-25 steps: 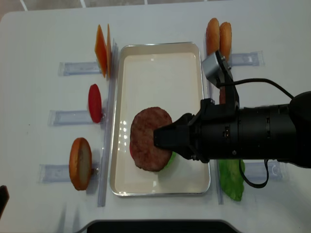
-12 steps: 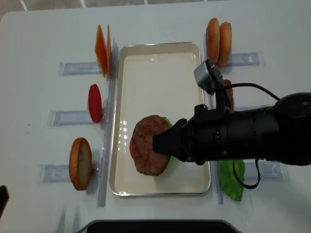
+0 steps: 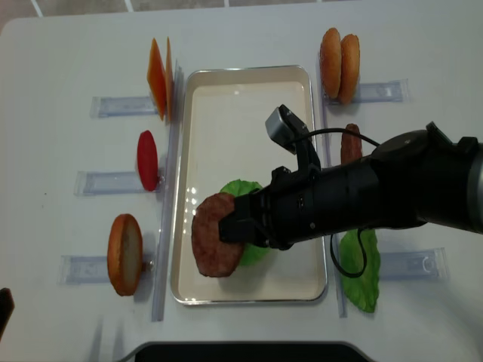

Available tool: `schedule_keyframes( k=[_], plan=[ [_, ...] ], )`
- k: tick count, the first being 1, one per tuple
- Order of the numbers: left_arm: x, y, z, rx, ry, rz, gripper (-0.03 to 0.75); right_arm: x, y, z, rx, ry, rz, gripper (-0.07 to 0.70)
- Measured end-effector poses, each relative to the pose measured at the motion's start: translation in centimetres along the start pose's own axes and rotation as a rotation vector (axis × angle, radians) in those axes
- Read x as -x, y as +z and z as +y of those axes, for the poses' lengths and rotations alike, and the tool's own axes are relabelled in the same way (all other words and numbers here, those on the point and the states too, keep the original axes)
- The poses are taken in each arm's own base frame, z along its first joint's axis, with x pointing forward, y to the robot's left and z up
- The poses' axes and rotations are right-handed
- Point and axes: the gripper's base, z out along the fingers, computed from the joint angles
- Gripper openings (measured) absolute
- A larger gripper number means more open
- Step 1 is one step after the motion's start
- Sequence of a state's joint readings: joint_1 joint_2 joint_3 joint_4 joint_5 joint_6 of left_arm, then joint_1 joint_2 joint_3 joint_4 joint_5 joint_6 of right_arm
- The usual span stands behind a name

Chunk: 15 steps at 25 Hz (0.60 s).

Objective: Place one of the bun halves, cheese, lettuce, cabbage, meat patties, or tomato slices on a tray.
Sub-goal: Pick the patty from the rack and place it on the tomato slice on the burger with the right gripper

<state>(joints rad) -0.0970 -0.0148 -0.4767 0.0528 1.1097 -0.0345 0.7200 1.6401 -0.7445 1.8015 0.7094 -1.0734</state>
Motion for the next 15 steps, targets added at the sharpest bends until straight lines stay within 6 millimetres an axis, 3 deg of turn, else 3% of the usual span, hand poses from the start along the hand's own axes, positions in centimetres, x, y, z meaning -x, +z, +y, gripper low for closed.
schedule_keyframes(
  k=[8,15],
  plan=[
    [0.0,0.0,0.0,0.000,0.000,0.000,0.282,0.1,1.6,-1.8,-0.028,-0.002,0.041,0.109],
    [0.0,0.0,0.0,0.000,0.000,0.000,0.282,1.3,0.8,-2.7,-0.035,-0.003,0.000,0.109]
  ],
)
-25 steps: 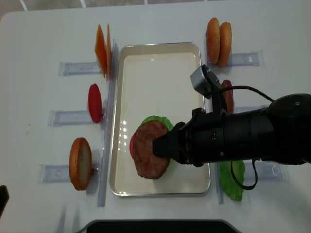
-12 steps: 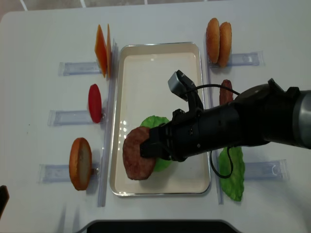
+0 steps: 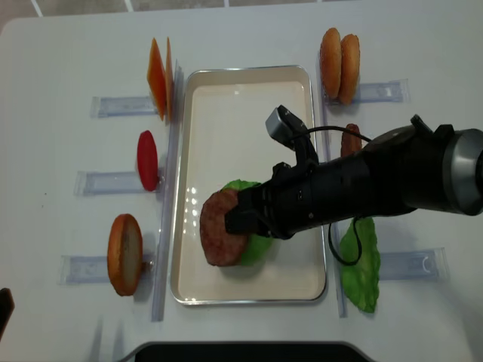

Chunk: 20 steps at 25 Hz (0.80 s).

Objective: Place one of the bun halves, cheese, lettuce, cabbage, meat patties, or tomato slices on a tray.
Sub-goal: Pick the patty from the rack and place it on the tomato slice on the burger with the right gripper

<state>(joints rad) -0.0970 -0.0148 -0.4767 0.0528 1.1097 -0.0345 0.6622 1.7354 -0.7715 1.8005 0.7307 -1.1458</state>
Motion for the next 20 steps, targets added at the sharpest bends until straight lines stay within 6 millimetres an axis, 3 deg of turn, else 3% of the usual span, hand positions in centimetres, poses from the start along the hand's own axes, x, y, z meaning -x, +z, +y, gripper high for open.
schedule_keyframes(
  k=[20],
  plan=[
    [0.00,0.00,0.00,0.000,0.000,0.000,0.282,0.35,0.21,-0.87,-0.027,-0.018,-0.007,0.109]
  ],
)
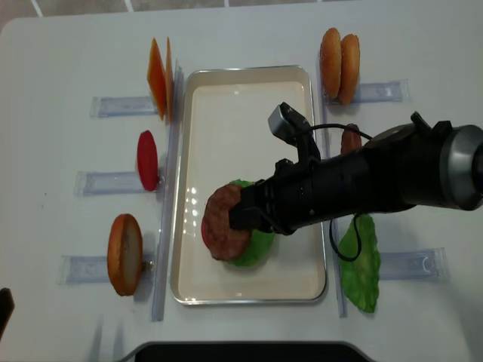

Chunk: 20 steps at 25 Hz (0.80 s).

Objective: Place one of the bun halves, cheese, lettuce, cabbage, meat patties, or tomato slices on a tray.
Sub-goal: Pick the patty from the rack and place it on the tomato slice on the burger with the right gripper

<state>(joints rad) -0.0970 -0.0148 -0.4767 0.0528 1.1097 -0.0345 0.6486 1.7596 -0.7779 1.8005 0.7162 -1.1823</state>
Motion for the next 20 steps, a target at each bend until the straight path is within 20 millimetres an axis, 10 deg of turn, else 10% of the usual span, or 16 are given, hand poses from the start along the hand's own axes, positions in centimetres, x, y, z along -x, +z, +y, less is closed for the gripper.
schedule_keyframes(
  k=[20],
  plan=[
    [0.0,0.0,0.0,0.000,0.000,0.000,0.282,1.1,-0.7,-1.8,-0.016,0.031,-0.032,0.109]
  ],
)
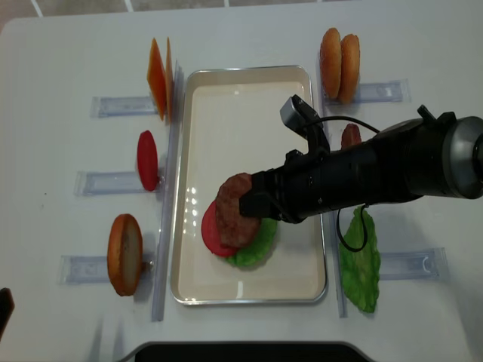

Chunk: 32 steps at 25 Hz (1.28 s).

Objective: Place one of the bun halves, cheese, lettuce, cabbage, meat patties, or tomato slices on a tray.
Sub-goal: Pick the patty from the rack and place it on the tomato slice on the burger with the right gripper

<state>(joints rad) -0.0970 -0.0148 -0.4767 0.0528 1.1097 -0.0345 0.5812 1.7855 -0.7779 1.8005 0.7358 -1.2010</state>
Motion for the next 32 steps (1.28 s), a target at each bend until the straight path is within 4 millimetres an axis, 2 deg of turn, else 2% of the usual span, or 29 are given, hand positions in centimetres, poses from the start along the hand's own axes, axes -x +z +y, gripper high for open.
schedule_keyframes(
  k=[32],
  plan=[
    [0.00,0.00,0.00,0.000,0.000,0.000,0.282,-0.14,0.01,0.34,0.035,0.034,0.015,0.109]
  ],
)
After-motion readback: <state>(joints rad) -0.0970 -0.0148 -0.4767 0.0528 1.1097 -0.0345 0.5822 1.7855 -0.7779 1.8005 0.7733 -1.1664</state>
